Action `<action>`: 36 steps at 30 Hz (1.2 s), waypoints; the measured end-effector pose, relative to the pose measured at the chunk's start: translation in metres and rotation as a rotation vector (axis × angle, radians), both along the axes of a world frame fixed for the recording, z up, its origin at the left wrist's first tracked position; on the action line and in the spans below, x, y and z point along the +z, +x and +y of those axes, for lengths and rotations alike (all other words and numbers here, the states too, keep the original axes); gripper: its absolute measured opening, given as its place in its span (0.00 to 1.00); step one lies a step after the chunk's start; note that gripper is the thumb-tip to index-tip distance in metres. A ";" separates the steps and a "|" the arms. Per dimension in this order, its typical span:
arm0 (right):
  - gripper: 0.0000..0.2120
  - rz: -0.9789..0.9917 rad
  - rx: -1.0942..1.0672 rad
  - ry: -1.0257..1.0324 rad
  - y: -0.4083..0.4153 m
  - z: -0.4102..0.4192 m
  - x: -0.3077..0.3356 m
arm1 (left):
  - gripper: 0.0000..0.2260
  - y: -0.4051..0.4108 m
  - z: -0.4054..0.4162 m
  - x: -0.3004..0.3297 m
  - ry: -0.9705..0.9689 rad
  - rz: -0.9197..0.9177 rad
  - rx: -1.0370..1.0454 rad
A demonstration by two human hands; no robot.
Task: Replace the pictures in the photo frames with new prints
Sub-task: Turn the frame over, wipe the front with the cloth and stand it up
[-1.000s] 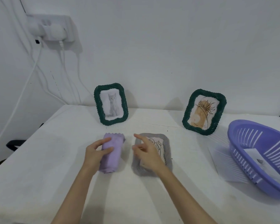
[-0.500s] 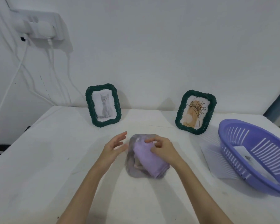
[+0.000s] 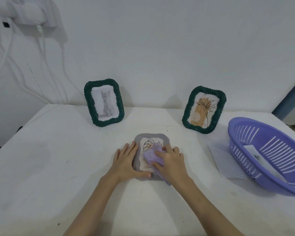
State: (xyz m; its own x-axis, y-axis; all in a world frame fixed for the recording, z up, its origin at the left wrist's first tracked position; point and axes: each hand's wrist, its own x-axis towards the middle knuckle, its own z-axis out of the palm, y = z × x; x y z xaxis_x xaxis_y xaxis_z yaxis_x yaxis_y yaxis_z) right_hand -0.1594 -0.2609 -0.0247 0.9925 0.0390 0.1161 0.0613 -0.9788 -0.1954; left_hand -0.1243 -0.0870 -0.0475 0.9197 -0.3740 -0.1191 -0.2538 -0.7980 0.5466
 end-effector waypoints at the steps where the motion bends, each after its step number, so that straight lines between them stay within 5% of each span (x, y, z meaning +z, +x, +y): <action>1: 0.17 -0.013 -0.023 0.003 0.002 -0.001 -0.002 | 0.68 -0.001 0.000 0.000 -0.002 -0.006 0.004; 6: 0.17 -0.053 -0.065 0.005 0.029 -0.011 -0.006 | 0.66 -0.001 0.002 0.003 0.042 -0.017 0.007; 13: 0.15 -0.022 0.169 0.070 0.057 0.004 -0.001 | 0.61 0.000 0.003 0.000 0.044 -0.032 -0.002; 17: 0.16 -0.112 0.322 -0.168 0.036 0.013 -0.009 | 0.64 0.001 0.002 -0.002 0.020 -0.053 0.010; 23: 0.08 -0.278 0.465 -0.248 -0.001 -0.003 -0.012 | 0.61 0.000 0.003 -0.003 0.038 -0.079 0.022; 30: 0.21 -0.173 0.282 -0.342 -0.007 -0.030 -0.004 | 0.65 0.001 0.003 0.000 0.056 -0.065 0.012; 36: 0.11 -0.152 0.152 -0.282 0.047 -0.023 0.006 | 0.64 0.001 0.003 0.001 0.055 -0.055 -0.001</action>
State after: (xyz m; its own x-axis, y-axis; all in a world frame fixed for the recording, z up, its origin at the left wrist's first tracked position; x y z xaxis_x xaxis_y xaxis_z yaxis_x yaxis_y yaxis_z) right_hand -0.1124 -0.2835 -0.0186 0.9450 0.2368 0.2256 0.2184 -0.9703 0.1035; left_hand -0.1232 -0.0841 -0.0463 0.9251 -0.3693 -0.0888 -0.2829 -0.8260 0.4876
